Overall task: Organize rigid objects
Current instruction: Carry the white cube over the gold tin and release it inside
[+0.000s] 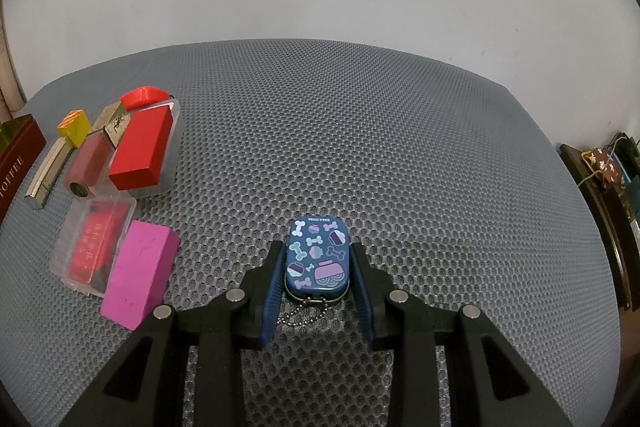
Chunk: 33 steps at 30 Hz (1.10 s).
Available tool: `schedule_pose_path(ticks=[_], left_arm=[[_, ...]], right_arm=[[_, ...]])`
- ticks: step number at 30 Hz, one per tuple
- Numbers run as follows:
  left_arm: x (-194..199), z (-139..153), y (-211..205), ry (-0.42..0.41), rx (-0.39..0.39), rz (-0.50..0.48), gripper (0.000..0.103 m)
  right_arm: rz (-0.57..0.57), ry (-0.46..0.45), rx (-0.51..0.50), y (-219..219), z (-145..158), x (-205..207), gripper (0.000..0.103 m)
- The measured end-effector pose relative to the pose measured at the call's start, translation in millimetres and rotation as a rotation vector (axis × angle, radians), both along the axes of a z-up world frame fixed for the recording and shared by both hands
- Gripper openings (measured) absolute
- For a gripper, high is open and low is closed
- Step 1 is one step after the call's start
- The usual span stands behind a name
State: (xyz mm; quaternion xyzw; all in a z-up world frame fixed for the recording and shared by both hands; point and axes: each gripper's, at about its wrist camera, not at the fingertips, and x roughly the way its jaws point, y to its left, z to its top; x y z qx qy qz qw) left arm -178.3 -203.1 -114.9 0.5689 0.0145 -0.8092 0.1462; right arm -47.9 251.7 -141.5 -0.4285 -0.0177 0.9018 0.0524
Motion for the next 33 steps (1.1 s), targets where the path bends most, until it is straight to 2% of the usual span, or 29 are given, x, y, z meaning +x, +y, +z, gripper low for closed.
schedule_pose_path(ticks=[1, 5, 13, 23, 26, 33], left_arm=[[1, 0, -1, 0.003, 0.004, -0.001, 0.037], [3, 4, -3, 0.019, 0.008, -0.015, 0.049], [18, 29, 4, 0.085, 0.019, -0.010, 0.049], [59, 53, 18, 0.173, 0.012, 0.060, 0.053], [74, 56, 19, 0.205, 0.015, 0.094, 0.060], [90, 55, 10, 0.227, -0.001, 0.134, 0.065]], right_arm=[[0.000, 0.000, 0.003, -2, -10, -9, 0.032], [0.000, -0.001, 0.011, -1, -15, -17, 0.032], [0.000, -0.002, 0.019, 6, -18, -24, 0.032], [0.000, 0.000, 0.032, 10, -20, -30, 0.032], [-0.001, 0.000, 0.021, 7, -20, -30, 0.032], [-0.001, 0.001, 0.002, 12, -21, -36, 0.031]])
